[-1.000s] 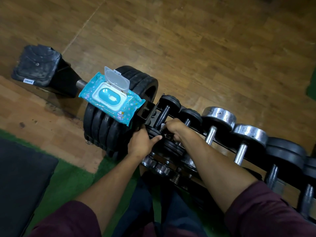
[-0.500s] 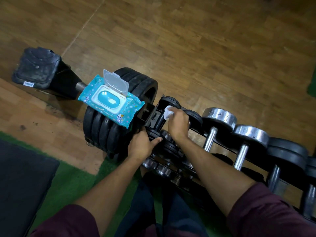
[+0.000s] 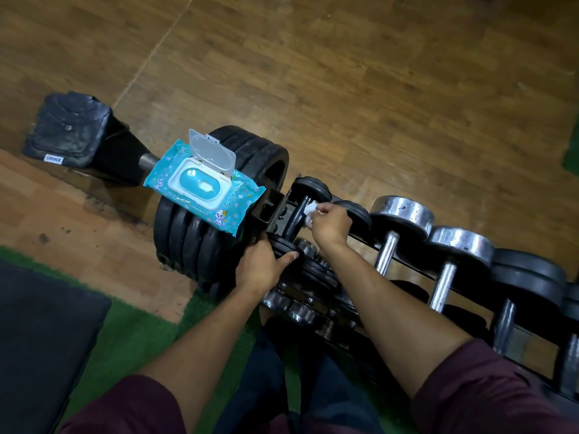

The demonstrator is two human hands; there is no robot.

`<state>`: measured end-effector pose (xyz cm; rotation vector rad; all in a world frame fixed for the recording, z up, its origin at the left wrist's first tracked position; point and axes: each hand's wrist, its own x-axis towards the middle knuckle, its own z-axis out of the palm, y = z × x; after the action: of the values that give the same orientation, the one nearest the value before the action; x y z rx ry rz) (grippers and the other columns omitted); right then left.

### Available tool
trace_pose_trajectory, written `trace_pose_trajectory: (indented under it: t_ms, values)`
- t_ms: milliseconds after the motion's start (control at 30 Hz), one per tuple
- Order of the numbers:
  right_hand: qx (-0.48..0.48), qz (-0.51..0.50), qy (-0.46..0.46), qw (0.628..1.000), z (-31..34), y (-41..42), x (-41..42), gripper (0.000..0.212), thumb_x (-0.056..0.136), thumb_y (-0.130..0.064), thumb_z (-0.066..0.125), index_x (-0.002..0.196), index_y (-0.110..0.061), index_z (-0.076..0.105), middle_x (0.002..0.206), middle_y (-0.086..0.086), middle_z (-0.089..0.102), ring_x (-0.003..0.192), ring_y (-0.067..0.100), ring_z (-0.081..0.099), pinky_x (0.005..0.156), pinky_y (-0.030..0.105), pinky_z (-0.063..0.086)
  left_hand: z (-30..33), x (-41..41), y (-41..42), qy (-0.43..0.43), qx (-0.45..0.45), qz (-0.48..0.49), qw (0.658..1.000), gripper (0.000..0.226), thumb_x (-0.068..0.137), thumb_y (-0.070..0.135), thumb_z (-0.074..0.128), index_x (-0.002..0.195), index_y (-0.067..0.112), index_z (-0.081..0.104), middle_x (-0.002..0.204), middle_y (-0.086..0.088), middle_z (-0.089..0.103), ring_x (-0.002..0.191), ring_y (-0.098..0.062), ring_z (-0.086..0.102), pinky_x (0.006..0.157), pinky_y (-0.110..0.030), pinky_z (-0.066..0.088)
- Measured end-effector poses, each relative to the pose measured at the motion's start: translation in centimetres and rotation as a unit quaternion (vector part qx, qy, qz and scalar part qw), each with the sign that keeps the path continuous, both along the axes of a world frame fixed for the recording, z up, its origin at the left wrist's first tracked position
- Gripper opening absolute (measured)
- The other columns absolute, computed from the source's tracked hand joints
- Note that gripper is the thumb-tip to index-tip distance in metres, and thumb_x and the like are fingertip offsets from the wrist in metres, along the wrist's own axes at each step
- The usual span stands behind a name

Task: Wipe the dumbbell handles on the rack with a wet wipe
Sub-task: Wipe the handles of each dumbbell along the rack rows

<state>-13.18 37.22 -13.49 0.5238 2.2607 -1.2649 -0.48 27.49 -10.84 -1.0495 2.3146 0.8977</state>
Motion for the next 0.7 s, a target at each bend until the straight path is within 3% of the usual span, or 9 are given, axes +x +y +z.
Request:
trace_pose_trajectory:
  t_ms: [67, 133, 267, 333, 467, 567, 700]
  values:
    - [0.084, 0.120, 0.124, 0.981, 0.5, -0.1, -0.1, 0.019, 0.096, -0.011, 0.058, 0.100, -0.017, 0.075, 0.096, -0.002, 0.070, 0.073, 0.014, 0.065, 0.054, 0.021, 0.049, 0.1, 0.0, 0.0, -0.003, -0.007, -0.005, 1.000, 0.078, 0.080, 0.068, 0.072, 0.129, 0.012, 0.049, 0.122, -0.015, 0.067, 0.112, -0.038, 0.064, 0.088, -0.045, 0.055]
    - [0.149, 0.238, 0.186, 0.941, 0.1, 0.0, 0.0, 0.026, 0.093, -0.006, 0.054, 0.101, -0.018, 0.075, 0.103, 0.002, 0.066, 0.075, 0.020, 0.065, 0.053, 0.023, 0.041, 0.2, -0.1, 0.1, -0.004, -0.009, -0.007, 1.000, 0.079, 0.081, 0.068, 0.072, 0.130, 0.011, 0.049, 0.122, -0.015, 0.066, 0.112, -0.038, 0.064, 0.088, -0.045, 0.056]
    - [0.196, 0.451, 0.249, 0.834, -0.1, 0.9, 0.7, 0.032, 0.089, -0.005, 0.062, 0.111, -0.024, 0.074, 0.116, 0.001, 0.057, 0.087, 0.026, 0.065, 0.065, 0.036, 0.055, 0.3, -0.1, 0.0, 0.000, -0.008, -0.006, 1.000, 0.078, 0.080, 0.068, 0.073, 0.130, 0.013, 0.049, 0.124, -0.015, 0.066, 0.113, -0.037, 0.063, 0.089, -0.045, 0.055]
    - [0.154, 0.507, 0.248, 0.811, 0.6, 1.1, 1.1, 0.028, 0.089, -0.008, 0.063, 0.108, -0.025, 0.075, 0.116, -0.002, 0.056, 0.094, 0.024, 0.063, 0.069, 0.038, 0.054, 0.3, 0.0, 0.0, 0.002, -0.009, -0.006, 1.000, 0.077, 0.079, 0.067, 0.073, 0.130, 0.015, 0.050, 0.123, -0.014, 0.067, 0.112, -0.037, 0.064, 0.088, -0.045, 0.055]
    - [0.063, 0.563, 0.204, 0.798, 1.5, 0.9, 1.2, 0.032, 0.082, 0.000, 0.063, 0.105, -0.018, 0.077, 0.110, 0.000, 0.063, 0.099, 0.023, 0.062, 0.075, 0.031, 0.048, 0.5, 0.2, 0.0, 0.012, -0.014, -0.015, 1.000, 0.075, 0.079, 0.065, 0.074, 0.130, 0.015, 0.051, 0.121, -0.014, 0.066, 0.112, -0.038, 0.064, 0.085, -0.042, 0.053]
    - [0.018, 0.544, 0.141, 0.827, 1.6, 1.6, 0.5, 0.028, 0.086, 0.003, 0.066, 0.102, -0.015, 0.079, 0.109, 0.002, 0.069, 0.101, 0.019, 0.065, 0.083, 0.030, 0.051, 0.6, 0.3, -0.1, 0.011, -0.012, -0.022, 1.000, 0.079, 0.080, 0.067, 0.072, 0.134, 0.015, 0.050, 0.123, -0.013, 0.066, 0.113, -0.037, 0.064, 0.086, -0.041, 0.052]
    - [0.049, 0.532, 0.068, 0.842, 1.8, 2.2, -0.3, 0.030, 0.089, 0.006, 0.061, 0.103, -0.014, 0.079, 0.112, 0.003, 0.074, 0.105, 0.015, 0.068, 0.089, 0.027, 0.054, 0.8, 0.3, -0.3, -0.001, 0.000, -0.030, 1.000, 0.081, 0.081, 0.068, 0.071, 0.134, 0.011, 0.049, 0.124, -0.014, 0.066, 0.114, -0.037, 0.063, 0.085, -0.040, 0.052]
